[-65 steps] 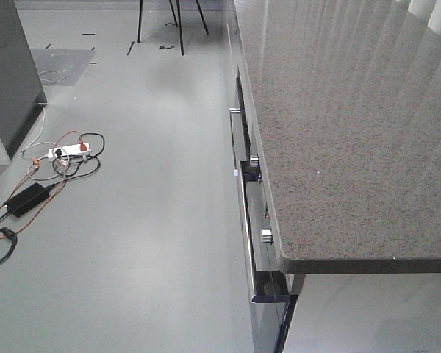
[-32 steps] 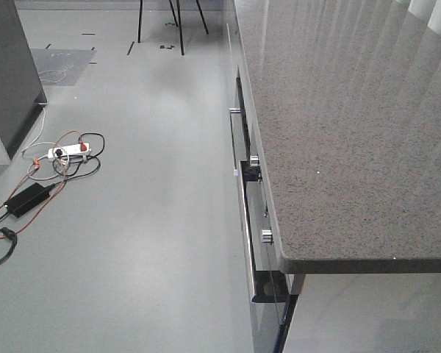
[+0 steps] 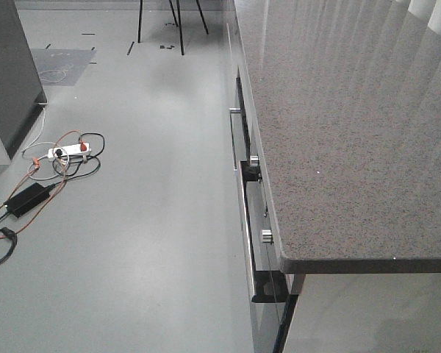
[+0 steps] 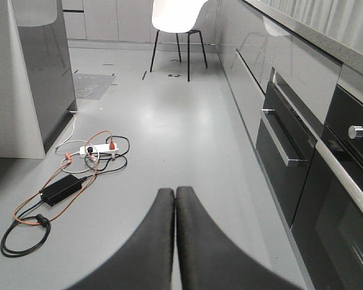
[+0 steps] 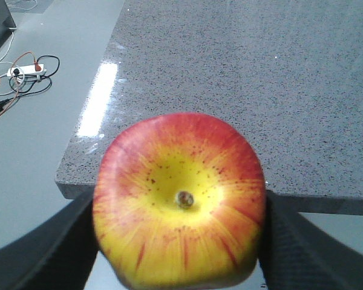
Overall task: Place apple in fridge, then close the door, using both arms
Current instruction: 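Raise the held apple clear of the countertop with the right gripper, then turn the base away from the counter holding the apple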
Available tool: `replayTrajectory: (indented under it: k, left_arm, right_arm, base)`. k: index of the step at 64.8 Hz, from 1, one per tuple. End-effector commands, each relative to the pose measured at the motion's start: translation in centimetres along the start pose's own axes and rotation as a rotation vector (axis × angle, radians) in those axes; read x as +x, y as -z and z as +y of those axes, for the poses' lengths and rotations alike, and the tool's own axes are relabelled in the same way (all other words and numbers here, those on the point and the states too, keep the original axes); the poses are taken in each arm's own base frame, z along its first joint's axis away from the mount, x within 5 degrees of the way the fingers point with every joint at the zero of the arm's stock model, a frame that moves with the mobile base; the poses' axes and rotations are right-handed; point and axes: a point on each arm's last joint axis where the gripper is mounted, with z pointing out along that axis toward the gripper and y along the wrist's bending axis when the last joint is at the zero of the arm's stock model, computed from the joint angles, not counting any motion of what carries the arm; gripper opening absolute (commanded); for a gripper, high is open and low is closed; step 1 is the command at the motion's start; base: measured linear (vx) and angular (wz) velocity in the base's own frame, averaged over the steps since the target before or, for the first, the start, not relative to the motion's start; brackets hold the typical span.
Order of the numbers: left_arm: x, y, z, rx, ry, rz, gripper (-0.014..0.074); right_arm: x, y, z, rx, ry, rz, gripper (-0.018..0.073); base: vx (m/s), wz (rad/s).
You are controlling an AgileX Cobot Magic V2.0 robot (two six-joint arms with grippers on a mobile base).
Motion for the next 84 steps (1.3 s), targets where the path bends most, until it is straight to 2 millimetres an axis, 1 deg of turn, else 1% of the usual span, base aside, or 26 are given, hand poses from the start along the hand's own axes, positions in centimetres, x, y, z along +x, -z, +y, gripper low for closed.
replayTrajectory:
  k: [1, 58, 84]
  left_arm:
    - [-0.04, -0.07, -0.21, 0.034, 0.008, -0.064, -0.0006]
    - [-0.04, -0.07, -0.21, 0.034, 0.008, -0.064, -0.0006]
    - [-0.04, -0.07, -0.21, 0.034, 0.008, -0.064, -0.0006]
  right_arm:
    - [-1.41, 0.46, -0.01, 0.008, -0.006, -0.1, 0.0125]
    - [-1.39, 0.46, -0.01, 0.008, -0.007, -0.099, 0.0125]
    - [-1.34, 0.45, 0.0, 0.006, -0.007, -0.093, 0.0125]
  base:
    - [0.0, 0.0]
    - [0.0, 0.0]
    - [-0.01, 0.12]
